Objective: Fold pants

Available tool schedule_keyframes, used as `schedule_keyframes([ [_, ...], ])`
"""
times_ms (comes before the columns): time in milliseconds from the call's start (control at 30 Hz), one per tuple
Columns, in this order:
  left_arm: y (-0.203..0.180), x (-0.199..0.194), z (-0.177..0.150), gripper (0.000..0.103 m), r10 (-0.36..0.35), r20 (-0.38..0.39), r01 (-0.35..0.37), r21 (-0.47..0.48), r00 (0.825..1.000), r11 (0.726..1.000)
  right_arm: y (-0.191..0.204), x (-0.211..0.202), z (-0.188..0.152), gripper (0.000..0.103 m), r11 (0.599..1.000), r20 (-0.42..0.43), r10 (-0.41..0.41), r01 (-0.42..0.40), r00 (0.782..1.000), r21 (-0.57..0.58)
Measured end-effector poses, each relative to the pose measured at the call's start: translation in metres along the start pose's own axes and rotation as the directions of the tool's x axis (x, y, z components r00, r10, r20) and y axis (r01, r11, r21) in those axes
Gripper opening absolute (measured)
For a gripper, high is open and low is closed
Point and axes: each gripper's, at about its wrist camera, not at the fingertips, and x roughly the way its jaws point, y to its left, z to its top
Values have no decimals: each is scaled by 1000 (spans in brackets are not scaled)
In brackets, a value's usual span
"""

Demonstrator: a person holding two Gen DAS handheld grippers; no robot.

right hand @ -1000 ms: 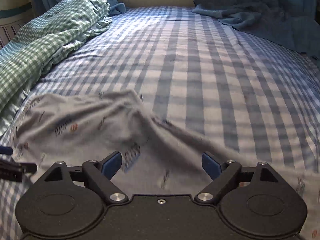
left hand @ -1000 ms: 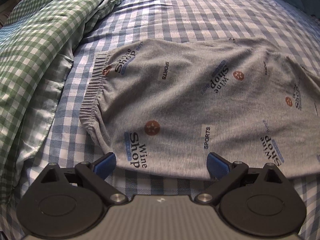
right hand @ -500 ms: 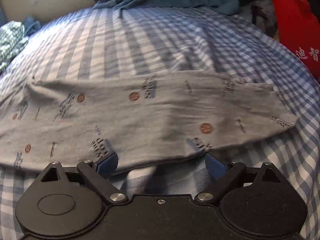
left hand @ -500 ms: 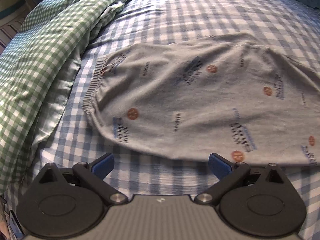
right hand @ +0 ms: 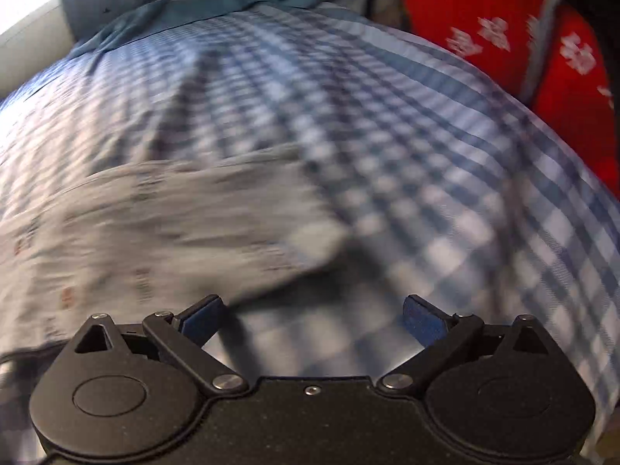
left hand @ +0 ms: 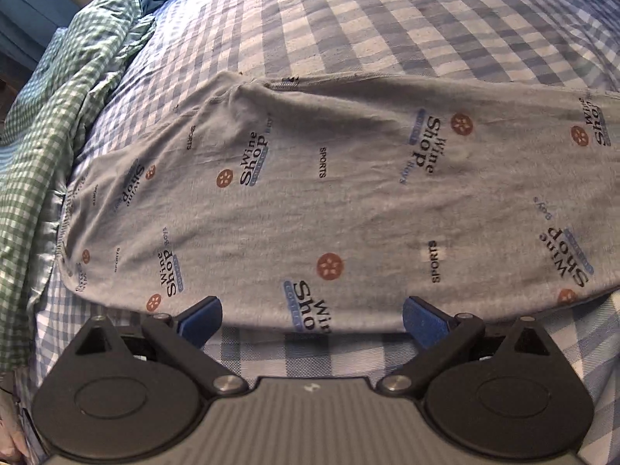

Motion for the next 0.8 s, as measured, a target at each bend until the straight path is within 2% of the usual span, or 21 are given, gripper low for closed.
schedule_keyframes([
  [67, -12, -14, 7, 102, -4, 4, 4, -4, 1000, 1000, -25, 1, 4, 99, 1000, 8, -1, 1, 1000, 20],
  [133, -26, -30, 16, 102, -12, 29, 12, -2, 999, 1000, -46, -5, 7, 100, 998, 25, 36, -37, 999, 43],
  [200, -48, -46, 30, 102, -40, 72, 39, 13, 997, 999, -57, -11, 7, 100, 992, 46, 111, -113, 993, 50],
  [267, -72, -60, 43, 102, -98, 114, 93, 49, 989, 994, -59, -14, 8, 99, 975, 59, 218, -220, 974, 18],
  [333, -101, -70, 57, 102, -175, 152, 159, 113, 973, 981, -57, -14, 8, 94, 948, 60, 319, -319, 946, -4],
  [400, -130, -77, 70, 102, -243, 169, 212, 180, 955, 960, -53, -10, 8, 83, 922, 47, 387, -387, 921, -3],
  [500, -179, -85, 88, 102, -326, 173, 277, 257, 929, 926, -47, -2, 10, 66, 906, 29, 423, -423, 906, 7],
  [567, -207, -84, 98, 102, -362, 163, 304, 301, 918, 904, -44, 1, 11, 59, 898, 30, 439, -440, 898, 25],
  [700, -258, -76, 106, 102, -364, 148, 281, 402, 919, 872, -43, 8, 13, 53, 886, 32, 457, -458, 889, 76],
  [800, -285, -61, 107, 102, -308, 132, 218, 457, 942, 863, -45, 13, 14, 50, 878, 40, 465, -466, 885, 105],
])
